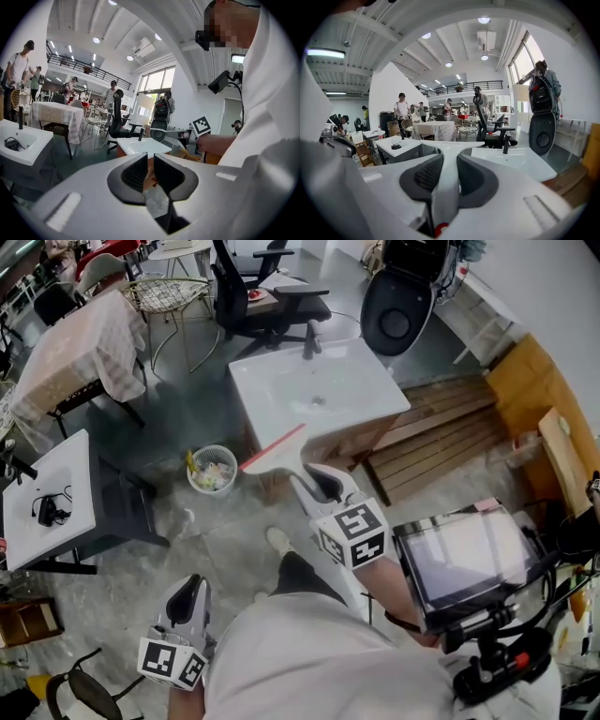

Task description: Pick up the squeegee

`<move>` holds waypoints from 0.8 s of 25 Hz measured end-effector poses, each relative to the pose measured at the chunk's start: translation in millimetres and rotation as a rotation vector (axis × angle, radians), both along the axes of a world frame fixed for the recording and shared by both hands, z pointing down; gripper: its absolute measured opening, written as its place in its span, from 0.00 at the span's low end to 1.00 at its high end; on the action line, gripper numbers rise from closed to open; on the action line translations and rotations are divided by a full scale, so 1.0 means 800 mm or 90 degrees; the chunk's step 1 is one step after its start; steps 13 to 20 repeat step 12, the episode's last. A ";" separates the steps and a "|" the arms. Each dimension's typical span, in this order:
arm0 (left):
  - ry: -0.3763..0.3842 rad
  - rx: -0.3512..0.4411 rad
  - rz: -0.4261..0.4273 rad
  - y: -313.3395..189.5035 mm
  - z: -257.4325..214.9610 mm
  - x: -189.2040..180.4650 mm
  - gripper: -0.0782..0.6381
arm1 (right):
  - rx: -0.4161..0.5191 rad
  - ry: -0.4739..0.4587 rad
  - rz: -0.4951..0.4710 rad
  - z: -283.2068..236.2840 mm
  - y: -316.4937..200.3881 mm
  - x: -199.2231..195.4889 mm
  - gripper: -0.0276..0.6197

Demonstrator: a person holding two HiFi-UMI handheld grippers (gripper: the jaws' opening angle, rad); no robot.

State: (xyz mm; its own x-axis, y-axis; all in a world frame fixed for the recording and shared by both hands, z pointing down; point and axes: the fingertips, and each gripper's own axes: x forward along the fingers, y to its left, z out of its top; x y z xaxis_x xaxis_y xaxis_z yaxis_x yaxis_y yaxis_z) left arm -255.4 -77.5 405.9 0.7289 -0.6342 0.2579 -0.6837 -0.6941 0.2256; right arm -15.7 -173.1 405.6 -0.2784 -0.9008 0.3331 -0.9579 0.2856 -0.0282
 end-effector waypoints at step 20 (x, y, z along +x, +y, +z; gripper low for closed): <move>-0.004 -0.007 0.002 -0.001 -0.004 -0.004 0.18 | -0.005 0.008 0.018 0.002 -0.007 0.011 0.20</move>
